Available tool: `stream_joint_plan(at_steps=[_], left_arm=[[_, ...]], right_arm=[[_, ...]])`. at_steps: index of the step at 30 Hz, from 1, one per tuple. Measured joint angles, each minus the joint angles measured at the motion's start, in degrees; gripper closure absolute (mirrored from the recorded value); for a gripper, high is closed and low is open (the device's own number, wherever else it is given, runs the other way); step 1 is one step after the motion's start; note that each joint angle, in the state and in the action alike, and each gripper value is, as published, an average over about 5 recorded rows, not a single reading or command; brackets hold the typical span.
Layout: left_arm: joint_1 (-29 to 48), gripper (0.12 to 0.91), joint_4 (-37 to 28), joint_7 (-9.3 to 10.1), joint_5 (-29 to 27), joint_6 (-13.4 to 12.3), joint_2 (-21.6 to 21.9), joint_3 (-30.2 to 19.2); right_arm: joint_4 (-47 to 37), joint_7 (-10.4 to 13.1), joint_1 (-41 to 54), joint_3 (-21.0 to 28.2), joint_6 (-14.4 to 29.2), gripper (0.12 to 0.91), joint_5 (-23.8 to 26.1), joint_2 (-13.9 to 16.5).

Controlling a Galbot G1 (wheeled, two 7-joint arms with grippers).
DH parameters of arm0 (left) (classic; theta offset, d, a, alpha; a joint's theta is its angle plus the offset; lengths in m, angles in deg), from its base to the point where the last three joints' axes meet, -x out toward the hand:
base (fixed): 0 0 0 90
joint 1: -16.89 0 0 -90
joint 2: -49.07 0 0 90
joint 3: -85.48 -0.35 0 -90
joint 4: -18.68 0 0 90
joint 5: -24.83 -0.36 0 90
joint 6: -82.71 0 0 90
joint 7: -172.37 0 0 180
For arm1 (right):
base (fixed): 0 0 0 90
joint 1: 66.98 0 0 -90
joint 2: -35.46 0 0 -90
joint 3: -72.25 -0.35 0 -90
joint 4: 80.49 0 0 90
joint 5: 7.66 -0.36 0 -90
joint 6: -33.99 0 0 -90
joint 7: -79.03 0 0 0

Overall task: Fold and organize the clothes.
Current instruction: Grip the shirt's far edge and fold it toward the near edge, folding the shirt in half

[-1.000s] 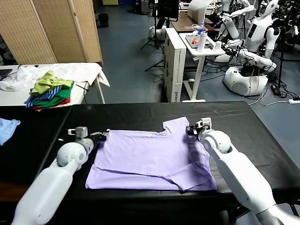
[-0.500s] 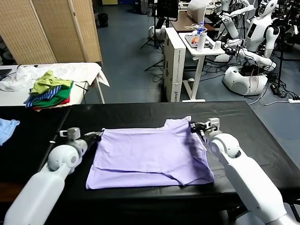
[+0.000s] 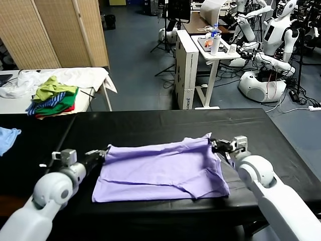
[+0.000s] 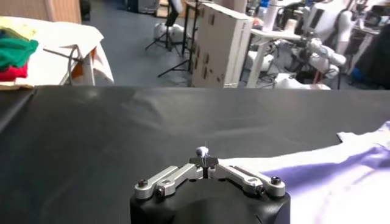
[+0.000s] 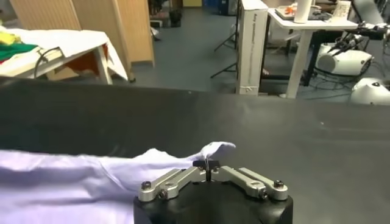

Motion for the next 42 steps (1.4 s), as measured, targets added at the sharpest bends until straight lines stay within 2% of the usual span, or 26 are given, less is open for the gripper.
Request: stream_joint_plan(at_steps=[5,16,23,35,38,40,42], left_arm=[[-3.5,0.882,2.6,-0.01,-0.8,0.5,0.3,1.8],[-10.4,0.882,5.2,-0.54,-2.8,0.5,-0.4,6.6],[-13.4,0.882,5.9,-0.88,-4.7,0.8,-1.6,7.3],[-17.2,0.882,6.1,-1.71,-8.8,1.2,-3.7,7.7],[-17.6,0.882,6.2,-1.69,-9.6,1.4,-4.2,7.7],[-17.9,0.871,6.5,-1.52,-10.1,1.8,-4.4,7.7],[-18.2,0.812,7.0,-1.15,-10.4,2.3,-4.7,7.9]], right_arm=[[2.0,0.8,-3.2,-1.4,-1.7,0.886,0.0,0.9],[4.5,0.8,-5.7,-1.7,-2.8,0.886,0.0,2.3],[5.4,0.9,-6.9,-1.9,-2.9,0.886,0.5,3.0],[4.8,0.6,-6.9,0.0,-2.9,0.886,1.8,2.5],[5.3,0.4,-7.1,-0.5,-2.9,0.839,1.4,2.8],[5.7,0.4,-7.3,-1.0,-2.9,0.745,1.0,3.1],[6.2,0.4,-7.6,-1.6,-2.9,0.613,0.6,3.5]])
